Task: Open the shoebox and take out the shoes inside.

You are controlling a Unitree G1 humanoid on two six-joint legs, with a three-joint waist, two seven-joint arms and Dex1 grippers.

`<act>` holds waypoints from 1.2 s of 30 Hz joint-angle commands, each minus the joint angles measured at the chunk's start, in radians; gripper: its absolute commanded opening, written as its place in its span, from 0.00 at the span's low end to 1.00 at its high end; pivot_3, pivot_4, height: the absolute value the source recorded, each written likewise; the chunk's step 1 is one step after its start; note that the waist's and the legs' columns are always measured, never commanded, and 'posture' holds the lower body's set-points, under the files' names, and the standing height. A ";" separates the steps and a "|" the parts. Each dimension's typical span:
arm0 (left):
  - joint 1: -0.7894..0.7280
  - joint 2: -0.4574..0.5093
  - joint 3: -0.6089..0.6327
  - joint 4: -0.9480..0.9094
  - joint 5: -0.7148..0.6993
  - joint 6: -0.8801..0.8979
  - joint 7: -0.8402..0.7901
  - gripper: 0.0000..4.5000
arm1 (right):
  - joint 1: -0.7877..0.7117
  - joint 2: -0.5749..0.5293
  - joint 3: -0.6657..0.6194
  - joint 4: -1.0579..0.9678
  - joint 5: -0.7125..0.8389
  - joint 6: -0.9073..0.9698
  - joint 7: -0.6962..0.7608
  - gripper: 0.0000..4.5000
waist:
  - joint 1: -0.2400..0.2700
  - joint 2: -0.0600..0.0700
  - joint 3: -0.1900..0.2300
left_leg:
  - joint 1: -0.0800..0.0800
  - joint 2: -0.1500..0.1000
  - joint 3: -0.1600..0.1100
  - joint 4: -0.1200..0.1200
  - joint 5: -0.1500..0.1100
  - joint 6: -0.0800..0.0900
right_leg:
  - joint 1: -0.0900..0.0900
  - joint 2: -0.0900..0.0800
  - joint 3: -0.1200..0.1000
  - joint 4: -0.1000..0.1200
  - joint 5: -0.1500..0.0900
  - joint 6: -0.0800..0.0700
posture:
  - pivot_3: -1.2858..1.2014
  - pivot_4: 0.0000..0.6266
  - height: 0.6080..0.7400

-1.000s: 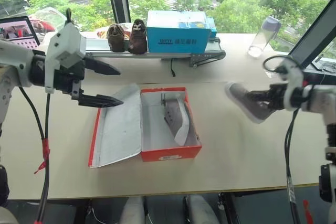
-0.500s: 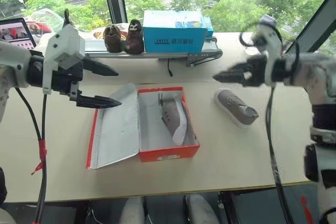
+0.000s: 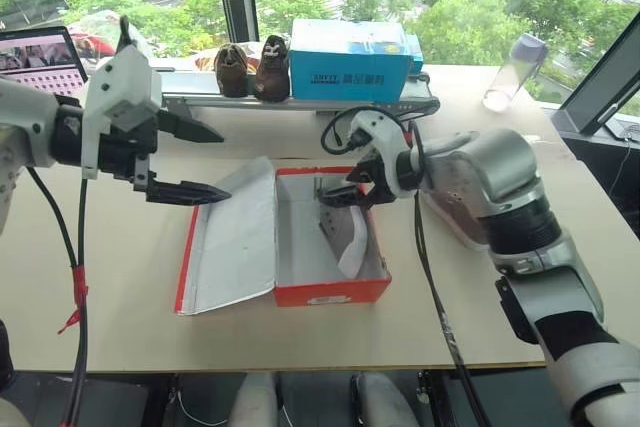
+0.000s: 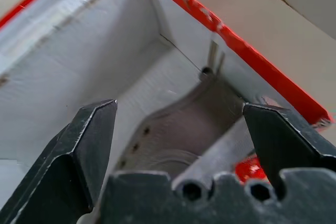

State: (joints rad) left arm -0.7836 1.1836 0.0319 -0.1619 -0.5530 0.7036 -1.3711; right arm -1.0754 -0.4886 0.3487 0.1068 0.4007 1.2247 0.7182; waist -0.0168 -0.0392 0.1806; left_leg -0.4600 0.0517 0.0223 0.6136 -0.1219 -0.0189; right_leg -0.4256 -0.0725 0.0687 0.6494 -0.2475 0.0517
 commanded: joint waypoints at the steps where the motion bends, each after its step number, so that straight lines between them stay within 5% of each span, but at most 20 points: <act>1: 0.022 0.029 0.062 -0.042 -0.014 0.016 0.019 1.00 | -0.005 -0.026 0.010 0.078 -0.063 -0.069 0.009 1.00 | 0.000 0.000 0.000 | 0.000 0.000 0.000 0.000 0.000 0.000 | 0.000 0.000 0.000 0.000 0.000 0.000 | 0.52 0.24 1.00; 18: 0.032 0.024 0.062 -0.055 -0.008 0.015 0.033 1.00 | 0.057 -0.004 0.052 -0.009 -0.104 -0.045 0.029 1.00 | 0.003 0.000 0.000 | 0.000 0.000 0.000 0.001 0.000 0.000 | 0.001 0.000 0.000 0.000 0.000 0.000 | 0.52 0.24 1.00; 21: 0.026 0.024 0.058 -0.053 -0.007 0.014 0.030 1.00 | 0.065 0.008 0.044 -0.006 -0.110 -0.044 0.025 0.85 | 0.002 0.000 0.000 | 0.000 0.000 0.000 0.001 0.000 0.000 | 0.001 0.000 0.000 0.000 0.000 0.000 | 0.52 0.24 1.00; 32: 0.013 0.030 0.052 -0.046 -0.004 0.015 0.021 1.00 | 0.068 0.026 0.035 0.015 -0.135 -0.054 0.016 0.02 | 0.002 -0.001 0.000 | 0.000 0.000 0.000 0.001 0.000 0.000 | 0.001 0.000 0.000 0.000 0.000 0.000 | 0.52 0.24 1.00; 36: 0.009 0.028 0.047 -0.043 -0.001 0.013 0.021 1.00 | 0.058 0.044 0.009 0.014 -0.139 -0.059 0.009 0.01 | 0.001 -0.001 0.000 | 0.000 0.000 0.000 0.001 0.000 0.000 | 0.001 0.000 0.000 0.000 0.000 0.000 | 0.52 0.24 1.00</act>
State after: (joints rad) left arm -0.7467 1.1984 0.0625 -0.2019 -0.5541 0.7267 -1.3480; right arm -1.0256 -0.4530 0.3715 0.1197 0.2579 1.1609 0.7299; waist -0.0154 -0.0399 0.1801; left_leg -0.4598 0.0518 0.0222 0.6146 -0.1219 -0.0189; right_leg -0.4246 -0.0724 0.0685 0.6495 -0.2475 0.0518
